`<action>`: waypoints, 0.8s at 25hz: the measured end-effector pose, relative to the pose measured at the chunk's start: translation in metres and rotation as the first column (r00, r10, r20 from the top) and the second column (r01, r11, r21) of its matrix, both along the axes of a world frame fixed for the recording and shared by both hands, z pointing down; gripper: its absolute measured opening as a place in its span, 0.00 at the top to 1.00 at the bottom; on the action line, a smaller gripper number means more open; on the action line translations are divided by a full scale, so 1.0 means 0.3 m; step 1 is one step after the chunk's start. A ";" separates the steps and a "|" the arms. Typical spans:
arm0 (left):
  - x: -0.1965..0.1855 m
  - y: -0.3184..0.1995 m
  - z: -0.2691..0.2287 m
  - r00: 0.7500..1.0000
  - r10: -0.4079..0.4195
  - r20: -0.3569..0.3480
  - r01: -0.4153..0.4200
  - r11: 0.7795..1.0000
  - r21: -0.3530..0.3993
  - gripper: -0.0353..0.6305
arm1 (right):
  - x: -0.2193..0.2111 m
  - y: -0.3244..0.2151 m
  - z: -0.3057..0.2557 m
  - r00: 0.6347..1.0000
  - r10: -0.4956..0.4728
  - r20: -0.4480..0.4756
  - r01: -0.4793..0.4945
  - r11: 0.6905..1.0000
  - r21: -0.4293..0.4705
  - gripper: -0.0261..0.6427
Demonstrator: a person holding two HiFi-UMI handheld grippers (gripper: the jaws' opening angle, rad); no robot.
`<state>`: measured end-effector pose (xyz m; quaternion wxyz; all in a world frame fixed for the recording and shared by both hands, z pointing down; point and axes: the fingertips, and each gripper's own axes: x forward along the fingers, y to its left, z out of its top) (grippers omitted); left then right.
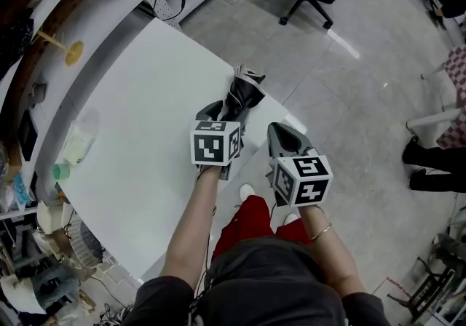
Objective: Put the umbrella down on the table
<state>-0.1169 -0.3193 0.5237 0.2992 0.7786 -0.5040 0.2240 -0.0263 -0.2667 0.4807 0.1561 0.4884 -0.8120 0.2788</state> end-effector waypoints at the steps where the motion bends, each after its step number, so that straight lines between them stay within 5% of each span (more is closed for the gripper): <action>1: -0.003 0.003 -0.010 1.000 -0.002 0.001 0.002 1.000 0.011 0.52 | -0.002 0.001 -0.003 1.000 -0.003 0.001 0.003 1.000 0.003 0.93; 20: -0.138 0.122 -0.198 0.978 -0.179 -0.103 0.194 0.968 0.159 0.63 | -0.051 0.054 -0.070 0.998 -0.067 0.023 0.065 0.997 0.052 0.93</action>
